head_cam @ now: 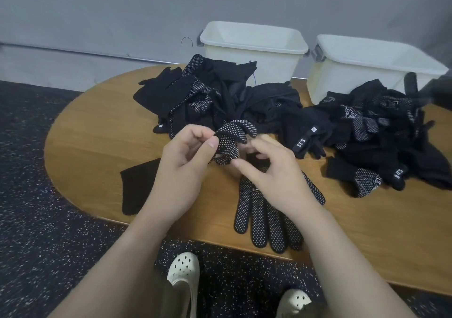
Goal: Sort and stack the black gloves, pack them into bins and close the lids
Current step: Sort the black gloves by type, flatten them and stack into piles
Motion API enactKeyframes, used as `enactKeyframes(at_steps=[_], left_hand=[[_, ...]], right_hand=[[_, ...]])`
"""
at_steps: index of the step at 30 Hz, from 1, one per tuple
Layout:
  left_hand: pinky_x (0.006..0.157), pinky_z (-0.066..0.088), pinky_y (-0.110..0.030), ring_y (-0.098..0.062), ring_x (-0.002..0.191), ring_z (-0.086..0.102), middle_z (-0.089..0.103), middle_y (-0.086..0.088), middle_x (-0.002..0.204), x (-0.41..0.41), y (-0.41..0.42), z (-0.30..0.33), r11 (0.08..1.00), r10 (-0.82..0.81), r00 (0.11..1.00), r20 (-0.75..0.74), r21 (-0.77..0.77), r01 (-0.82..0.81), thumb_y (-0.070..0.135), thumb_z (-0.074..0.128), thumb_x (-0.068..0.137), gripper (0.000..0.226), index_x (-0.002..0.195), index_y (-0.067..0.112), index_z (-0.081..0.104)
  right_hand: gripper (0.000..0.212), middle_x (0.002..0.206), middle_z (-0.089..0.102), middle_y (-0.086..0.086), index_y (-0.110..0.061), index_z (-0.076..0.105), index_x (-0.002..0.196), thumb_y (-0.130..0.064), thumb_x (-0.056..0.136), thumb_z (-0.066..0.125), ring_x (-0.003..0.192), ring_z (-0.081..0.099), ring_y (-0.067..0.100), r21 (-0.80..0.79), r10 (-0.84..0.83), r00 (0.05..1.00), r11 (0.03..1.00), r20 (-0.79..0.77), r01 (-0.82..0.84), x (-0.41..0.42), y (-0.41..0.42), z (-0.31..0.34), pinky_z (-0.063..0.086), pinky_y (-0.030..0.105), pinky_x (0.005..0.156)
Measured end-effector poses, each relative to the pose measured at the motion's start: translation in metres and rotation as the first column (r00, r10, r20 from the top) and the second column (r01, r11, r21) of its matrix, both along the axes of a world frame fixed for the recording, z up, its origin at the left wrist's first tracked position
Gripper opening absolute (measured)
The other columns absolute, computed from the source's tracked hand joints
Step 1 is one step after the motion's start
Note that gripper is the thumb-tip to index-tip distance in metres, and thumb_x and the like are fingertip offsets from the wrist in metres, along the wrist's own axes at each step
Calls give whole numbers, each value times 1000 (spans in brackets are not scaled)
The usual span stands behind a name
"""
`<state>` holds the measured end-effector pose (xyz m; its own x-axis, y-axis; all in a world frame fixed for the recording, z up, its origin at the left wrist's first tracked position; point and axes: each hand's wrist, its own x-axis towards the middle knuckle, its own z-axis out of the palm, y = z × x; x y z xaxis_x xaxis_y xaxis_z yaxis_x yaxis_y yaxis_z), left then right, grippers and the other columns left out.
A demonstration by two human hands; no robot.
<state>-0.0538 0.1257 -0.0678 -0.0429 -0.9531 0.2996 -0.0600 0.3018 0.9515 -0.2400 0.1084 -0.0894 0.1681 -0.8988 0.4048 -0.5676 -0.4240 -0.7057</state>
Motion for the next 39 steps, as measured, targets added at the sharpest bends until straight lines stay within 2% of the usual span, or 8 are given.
enactKeyframes(at_steps=[7,10,18,21,25,29,33,39], left_hand=[[82,57,-34,-23,90,72,75,-3,92,-20,5,-5,998,39,997,-68,59,-35,17,58,104,10,100,18,67],[81,53,-25,-9,88,66,71,2,93,-27,4,-8,995,85,996,13,58,-86,21,51,107,17,105,15,68],[117,43,-44,-6,134,54,57,15,145,-42,0,-16,986,-82,995,54,146,73,61,41,97,52,147,46,46],[113,44,-35,-2,128,57,65,17,133,-48,1,-14,980,-129,987,94,163,113,65,48,94,50,140,47,54],[83,47,-7,8,96,66,73,21,91,-58,0,-11,990,-71,976,206,137,43,34,67,97,23,118,25,73],[71,53,-16,0,75,68,76,6,81,-57,-4,-17,982,-142,971,191,152,114,16,74,93,6,98,14,77],[63,46,-17,1,64,55,60,12,63,-54,-3,-17,992,-118,967,226,70,104,18,72,95,24,74,10,63],[79,48,-17,-1,86,63,69,13,98,-48,2,-8,992,-124,975,187,1,126,16,68,97,32,74,38,67]], right_hand=[[11,105,69,-10,-16,74,105,-19,99,66,104,65,14,-29,-25,995,999,94,28,-26,26,6,53,29,90],[9,102,73,-9,-23,72,104,-21,101,63,100,69,14,61,-30,985,998,169,20,-37,36,12,56,33,90],[9,99,71,-13,-23,75,97,-15,96,70,101,68,14,18,-83,988,997,134,81,-64,44,9,57,36,89],[10,105,70,-13,-16,80,100,-14,92,75,105,66,12,-44,-80,997,996,24,81,-70,42,2,57,34,86],[10,108,67,-15,-18,82,98,-15,89,78,107,64,5,-10,-98,994,995,-41,97,-68,40,-4,54,32,93],[7,113,66,-16,-18,80,93,-14,88,79,110,63,5,24,-87,996,996,-27,88,-65,43,-5,54,31,96],[26,120,67,-12,-23,74,107,-11,85,81,116,64,6,138,-47,991,990,128,29,-63,48,3,55,29,97],[48,105,78,-4,-26,71,119,-38,74,80,102,73,11,342,-131,881,939,454,-37,-64,45,15,54,30,93]])
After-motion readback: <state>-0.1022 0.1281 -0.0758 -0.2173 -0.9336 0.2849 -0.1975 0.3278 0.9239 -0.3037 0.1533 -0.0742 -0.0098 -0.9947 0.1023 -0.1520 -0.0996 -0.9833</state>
